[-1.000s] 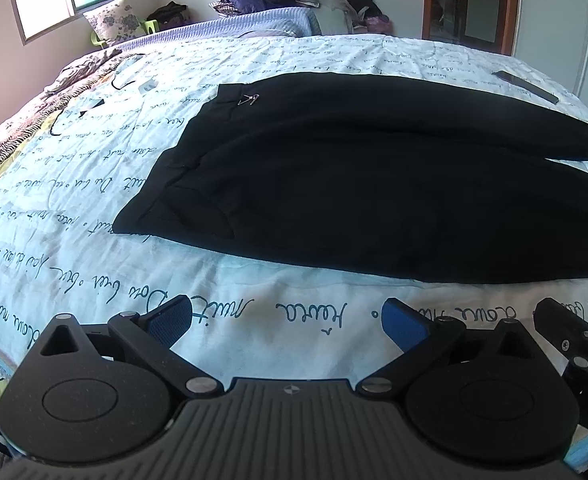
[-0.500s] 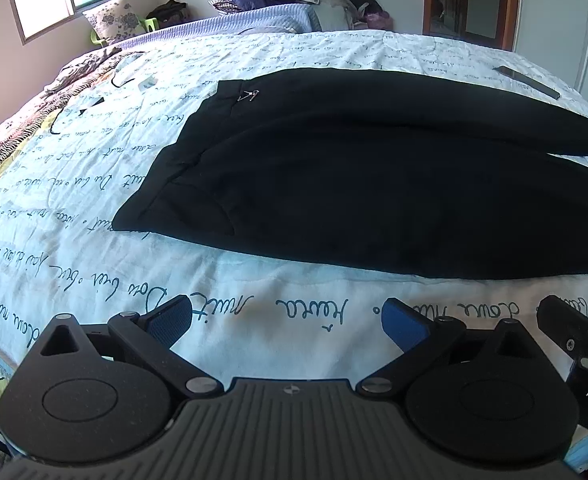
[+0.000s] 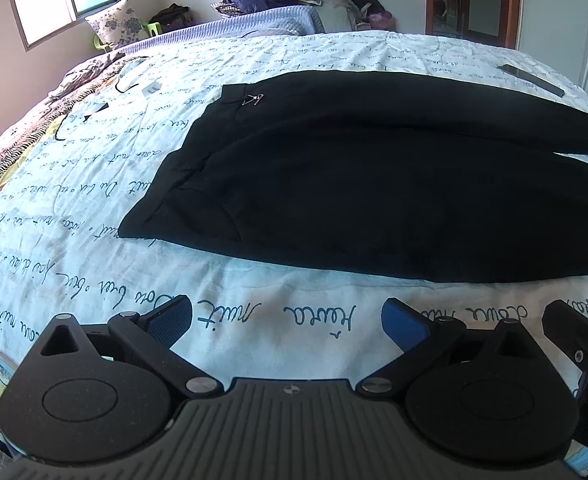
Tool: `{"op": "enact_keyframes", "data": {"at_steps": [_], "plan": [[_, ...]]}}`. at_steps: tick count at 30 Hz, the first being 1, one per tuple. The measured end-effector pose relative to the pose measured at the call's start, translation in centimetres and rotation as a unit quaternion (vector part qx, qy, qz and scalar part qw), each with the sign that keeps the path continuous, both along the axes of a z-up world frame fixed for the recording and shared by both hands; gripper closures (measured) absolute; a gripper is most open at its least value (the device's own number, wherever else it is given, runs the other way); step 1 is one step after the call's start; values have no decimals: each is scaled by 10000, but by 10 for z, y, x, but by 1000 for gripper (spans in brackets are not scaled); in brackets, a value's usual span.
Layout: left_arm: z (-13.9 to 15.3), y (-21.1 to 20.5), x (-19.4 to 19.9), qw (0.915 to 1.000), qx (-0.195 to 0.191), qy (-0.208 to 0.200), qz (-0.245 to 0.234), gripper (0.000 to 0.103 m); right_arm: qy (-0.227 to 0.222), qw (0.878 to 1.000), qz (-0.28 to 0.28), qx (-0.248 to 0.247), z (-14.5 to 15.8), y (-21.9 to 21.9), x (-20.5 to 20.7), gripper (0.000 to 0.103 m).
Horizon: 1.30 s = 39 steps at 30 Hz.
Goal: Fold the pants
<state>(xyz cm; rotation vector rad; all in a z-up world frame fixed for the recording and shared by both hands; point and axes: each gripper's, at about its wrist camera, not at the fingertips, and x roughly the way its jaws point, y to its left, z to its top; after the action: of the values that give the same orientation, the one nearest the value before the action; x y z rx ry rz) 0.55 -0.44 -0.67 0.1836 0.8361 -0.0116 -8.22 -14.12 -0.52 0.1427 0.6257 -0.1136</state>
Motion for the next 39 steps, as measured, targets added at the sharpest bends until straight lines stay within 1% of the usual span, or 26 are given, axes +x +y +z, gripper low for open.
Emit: {"op": "enact_keyframes", "data": {"at_steps": [1,5,7,11,14,17,21,24,26,28,32,36,39], "plan": [[1,-1,2,10000,42,-29,4,1,61,10000,65,2,1,-1,1,0],[4,-3,11,9996,236,-173,53,1,-43,9996,165,-213,9,-3,4,0],[5,-3,16,9996,237,-162,55,1,-56,9995,166,-259,12,-5,7,0],[7,-4,26,9996,242,-150,41,1,-119,9998,141,-120,15,-8,12,0],[8,-4,33,9996,248,-116,19,1,-71,9999,134,-24,13,-11,16,0],[9,-4,43,9999,169,-6,-23,1,-29,9999,135,26,10,-13,20,0],[14,-7,52,9997,-111,50,-194,1,40,9999,98,109,8,-16,24,0],[17,-11,57,9986,-370,179,-338,1,83,9997,107,192,8,-18,25,0],[18,-13,60,9983,-425,221,-345,1,91,9997,93,193,9,-18,24,0],[20,-15,62,9991,-323,125,-240,1,83,9998,82,142,10,-17,23,0],[27,-14,64,9997,22,-248,4,1,76,9999,106,105,12,-17,21,0],[32,-15,65,9960,545,-669,219,1,82,9999,115,96,11,-17,21,0],[34,-17,65,9937,730,-809,268,1,88,9998,115,119,9,-17,21,0]]}}
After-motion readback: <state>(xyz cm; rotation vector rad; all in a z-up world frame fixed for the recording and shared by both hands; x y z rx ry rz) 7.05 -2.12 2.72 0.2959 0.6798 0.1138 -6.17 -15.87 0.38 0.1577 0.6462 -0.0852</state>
